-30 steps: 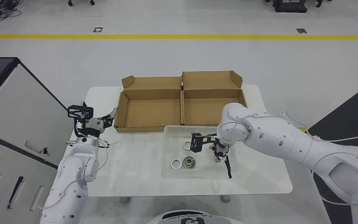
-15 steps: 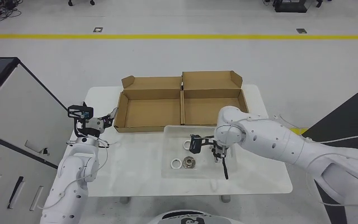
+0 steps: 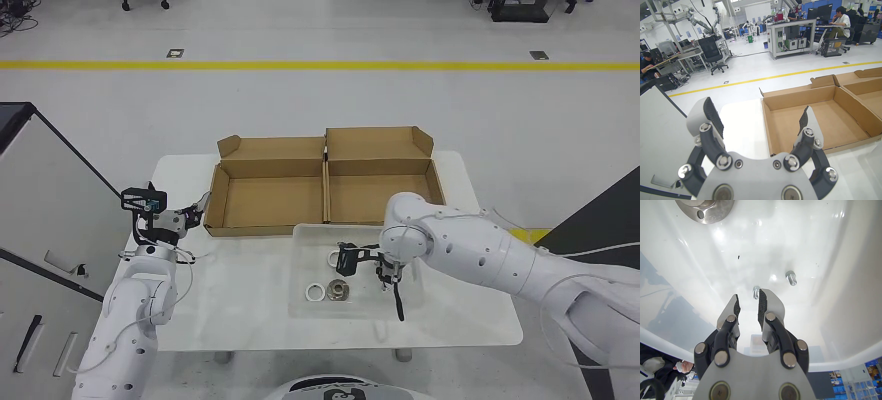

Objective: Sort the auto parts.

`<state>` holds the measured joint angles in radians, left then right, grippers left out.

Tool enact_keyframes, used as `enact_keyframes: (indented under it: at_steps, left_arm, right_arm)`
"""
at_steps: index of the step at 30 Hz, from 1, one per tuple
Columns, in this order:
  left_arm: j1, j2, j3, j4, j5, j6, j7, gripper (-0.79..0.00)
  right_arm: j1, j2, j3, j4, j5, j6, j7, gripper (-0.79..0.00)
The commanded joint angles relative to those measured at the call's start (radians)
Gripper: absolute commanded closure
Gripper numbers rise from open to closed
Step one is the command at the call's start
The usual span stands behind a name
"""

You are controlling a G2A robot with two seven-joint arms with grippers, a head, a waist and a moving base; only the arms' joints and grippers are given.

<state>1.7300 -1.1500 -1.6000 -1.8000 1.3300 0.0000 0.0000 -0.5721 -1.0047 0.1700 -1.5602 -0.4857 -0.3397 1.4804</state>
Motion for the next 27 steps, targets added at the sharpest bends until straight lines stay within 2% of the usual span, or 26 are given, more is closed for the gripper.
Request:
enact_keyframes:
  at_steps: [1, 27]
  left_arm:
    - [0.000, 0.000, 0.000, 0.000, 0.000, 0.000, 0.000, -0.785]
    - [0.000, 0.000, 0.000, 0.000, 0.000, 0.000, 0.000, -0.785]
  right_arm:
    - [-0.001, -0.002, 0.000, 0.004, 0.000, 0.000, 0.000, -0.240]
    - [-0.029, -0.033, 0.019, 0.045, -0.059, 0.004, -0.010, -0.185]
